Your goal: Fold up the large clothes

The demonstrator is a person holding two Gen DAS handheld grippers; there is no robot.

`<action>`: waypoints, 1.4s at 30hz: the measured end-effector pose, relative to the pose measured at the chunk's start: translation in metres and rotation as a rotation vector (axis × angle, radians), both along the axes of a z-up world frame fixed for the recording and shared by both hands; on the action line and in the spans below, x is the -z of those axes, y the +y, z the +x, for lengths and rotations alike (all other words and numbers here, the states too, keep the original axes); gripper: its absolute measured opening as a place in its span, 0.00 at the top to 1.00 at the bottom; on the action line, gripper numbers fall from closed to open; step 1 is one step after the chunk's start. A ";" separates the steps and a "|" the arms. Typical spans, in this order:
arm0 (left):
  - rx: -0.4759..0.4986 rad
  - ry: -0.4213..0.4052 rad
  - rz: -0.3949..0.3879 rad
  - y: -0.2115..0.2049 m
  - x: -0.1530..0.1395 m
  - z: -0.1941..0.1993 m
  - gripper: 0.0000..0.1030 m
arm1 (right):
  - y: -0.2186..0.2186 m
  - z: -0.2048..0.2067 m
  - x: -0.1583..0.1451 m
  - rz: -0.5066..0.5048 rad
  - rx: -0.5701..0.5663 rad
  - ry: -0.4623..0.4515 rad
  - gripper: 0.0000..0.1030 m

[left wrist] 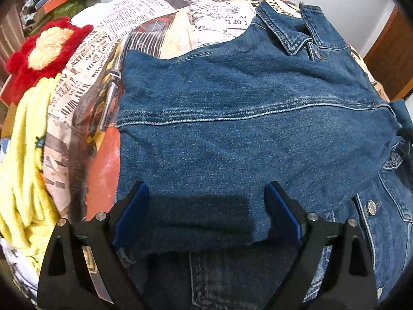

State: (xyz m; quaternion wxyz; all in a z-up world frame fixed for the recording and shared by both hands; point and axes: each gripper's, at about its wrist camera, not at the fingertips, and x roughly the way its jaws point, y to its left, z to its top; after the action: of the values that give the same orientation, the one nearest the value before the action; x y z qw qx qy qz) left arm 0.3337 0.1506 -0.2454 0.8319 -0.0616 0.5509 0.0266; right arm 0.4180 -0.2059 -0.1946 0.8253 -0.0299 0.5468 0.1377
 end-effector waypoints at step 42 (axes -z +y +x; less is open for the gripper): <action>0.371 -0.070 -0.077 -0.208 -0.033 0.090 0.10 | -0.291 0.009 0.060 0.362 0.659 0.099 0.24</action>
State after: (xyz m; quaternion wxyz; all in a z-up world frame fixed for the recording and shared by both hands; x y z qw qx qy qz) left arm 0.4241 -0.0574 -0.2125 0.8382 0.0081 0.5240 -0.1506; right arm 0.4270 -0.4970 -0.2541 0.7897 0.3007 0.5332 -0.0396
